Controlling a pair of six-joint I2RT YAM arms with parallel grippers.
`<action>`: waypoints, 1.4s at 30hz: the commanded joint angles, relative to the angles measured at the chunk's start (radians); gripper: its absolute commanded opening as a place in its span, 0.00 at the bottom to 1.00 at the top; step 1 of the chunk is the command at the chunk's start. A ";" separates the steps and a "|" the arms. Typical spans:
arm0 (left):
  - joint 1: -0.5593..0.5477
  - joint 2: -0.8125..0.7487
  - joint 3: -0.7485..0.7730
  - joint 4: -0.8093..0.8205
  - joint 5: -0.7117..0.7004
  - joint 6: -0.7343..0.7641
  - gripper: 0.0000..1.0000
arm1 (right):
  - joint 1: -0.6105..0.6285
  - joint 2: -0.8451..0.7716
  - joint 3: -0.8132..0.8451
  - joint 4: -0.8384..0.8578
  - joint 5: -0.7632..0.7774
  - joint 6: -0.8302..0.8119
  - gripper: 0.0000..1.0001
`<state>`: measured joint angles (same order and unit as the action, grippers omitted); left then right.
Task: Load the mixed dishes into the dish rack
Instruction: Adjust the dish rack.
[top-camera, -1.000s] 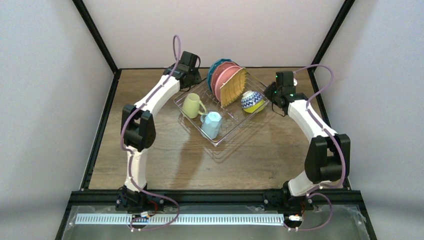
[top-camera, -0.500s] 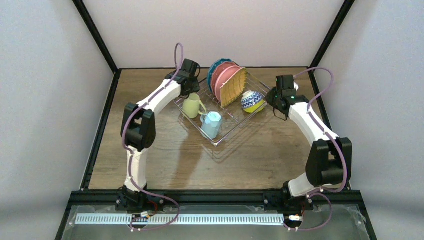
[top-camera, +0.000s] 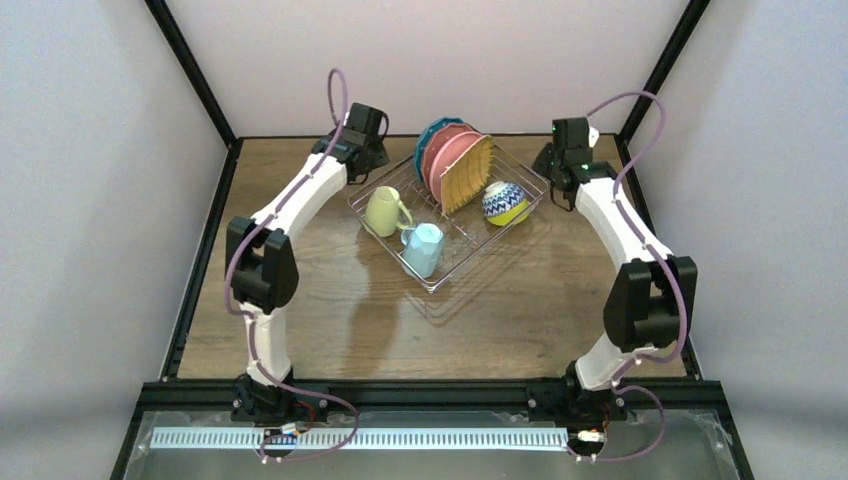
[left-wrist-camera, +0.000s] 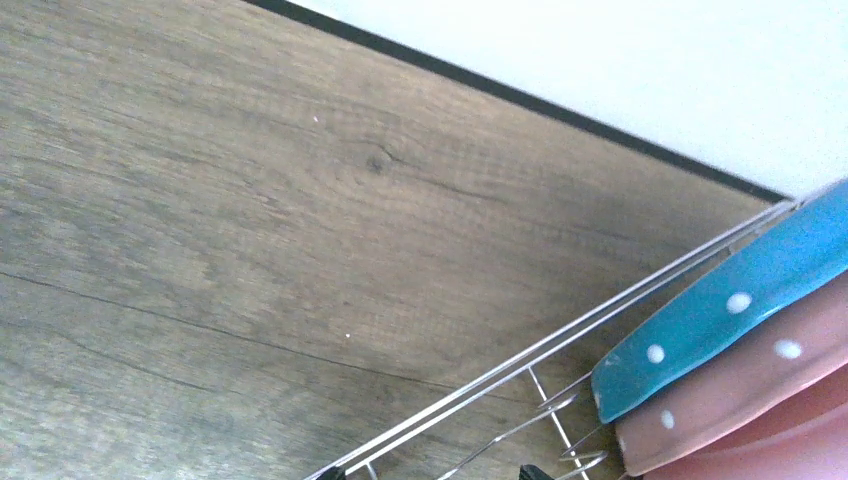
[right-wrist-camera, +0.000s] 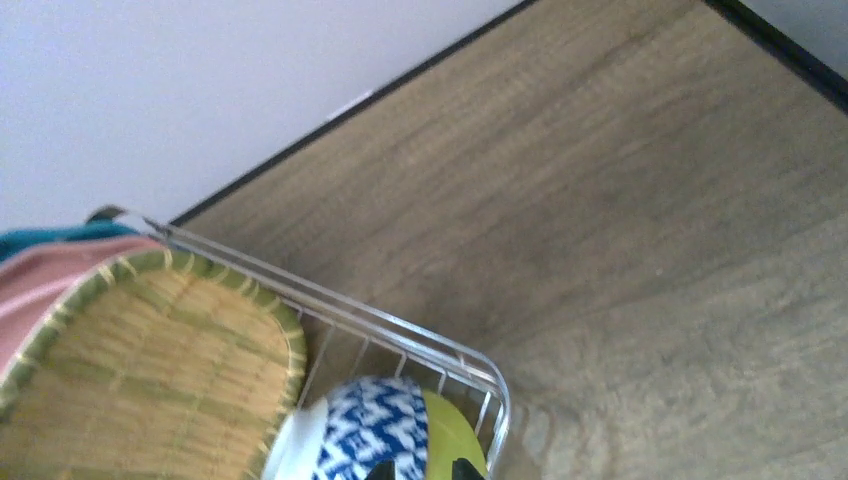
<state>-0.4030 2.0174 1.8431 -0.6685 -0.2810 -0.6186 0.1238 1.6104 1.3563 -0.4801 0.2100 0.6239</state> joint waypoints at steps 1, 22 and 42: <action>0.022 -0.070 0.013 -0.038 -0.034 -0.031 1.00 | -0.003 0.089 0.115 -0.020 0.078 -0.091 0.35; 0.031 -0.416 -0.498 0.099 0.179 -0.273 1.00 | -0.029 0.391 0.358 0.074 -0.113 -0.461 0.70; 0.031 -0.475 -0.592 0.103 0.234 -0.387 1.00 | -0.040 0.515 0.414 0.067 -0.359 -0.600 0.70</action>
<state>-0.3756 1.5684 1.2694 -0.5617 -0.0574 -0.9821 0.0948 2.0911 1.7340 -0.4038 -0.1047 0.0483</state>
